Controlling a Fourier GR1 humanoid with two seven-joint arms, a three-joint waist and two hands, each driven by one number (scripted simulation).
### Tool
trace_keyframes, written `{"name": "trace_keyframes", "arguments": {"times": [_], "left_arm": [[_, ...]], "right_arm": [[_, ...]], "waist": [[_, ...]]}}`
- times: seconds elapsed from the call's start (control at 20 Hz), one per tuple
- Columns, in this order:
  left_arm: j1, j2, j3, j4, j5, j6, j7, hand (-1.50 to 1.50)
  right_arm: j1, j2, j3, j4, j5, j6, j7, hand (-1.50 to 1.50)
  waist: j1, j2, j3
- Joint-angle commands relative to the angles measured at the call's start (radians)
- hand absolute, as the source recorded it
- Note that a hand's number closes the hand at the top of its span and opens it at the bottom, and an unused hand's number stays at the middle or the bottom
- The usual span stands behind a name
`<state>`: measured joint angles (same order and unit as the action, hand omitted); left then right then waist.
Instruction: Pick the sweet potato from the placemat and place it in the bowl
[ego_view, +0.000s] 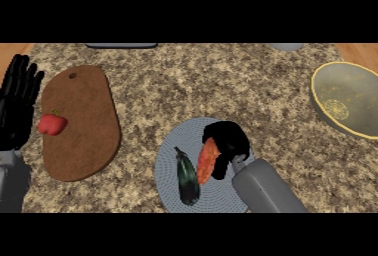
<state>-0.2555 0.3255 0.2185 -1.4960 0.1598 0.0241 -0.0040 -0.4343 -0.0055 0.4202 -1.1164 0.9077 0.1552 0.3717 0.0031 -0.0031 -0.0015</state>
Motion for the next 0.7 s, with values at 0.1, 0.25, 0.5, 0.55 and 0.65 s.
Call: {"name": "trace_keyframes", "arguments": {"times": [0.1, 0.25, 0.5, 0.55, 0.65], "left_arm": [[0.053, -0.033, -0.013, -0.062, -0.032, 0.019, 0.016, 0.00], [0.052, 0.010, 0.047, -0.008, 0.014, -0.011, -0.015, 0.00], [0.082, 0.009, 0.075, -0.015, -0.003, 0.034, -0.014, 0.00], [0.075, 0.031, 0.093, -0.012, -0.003, 0.034, -0.012, 0.00], [0.079, 0.021, 0.096, -0.009, 0.000, 0.040, -0.015, 0.00]], "right_arm": [[-0.011, -0.017, -0.049, 0.036, 0.049, -0.036, -0.087, 1.50], [0.171, -0.336, -0.158, -0.079, -0.011, -0.033, -0.180, 1.50], [0.260, -0.655, -0.406, 0.047, -0.082, -0.031, -0.260, 1.50], [0.272, -0.719, -0.448, 0.062, -0.107, -0.026, -0.310, 1.50], [0.310, -0.808, -0.527, 0.122, -0.157, -0.042, -0.419, 1.50]], "waist": [[0.001, 0.003, 0.002], [-0.054, -0.005, 0.002], [-0.161, -0.009, 0.007], [-0.162, -0.008, 0.007], [-0.150, 0.001, 0.011]]}}
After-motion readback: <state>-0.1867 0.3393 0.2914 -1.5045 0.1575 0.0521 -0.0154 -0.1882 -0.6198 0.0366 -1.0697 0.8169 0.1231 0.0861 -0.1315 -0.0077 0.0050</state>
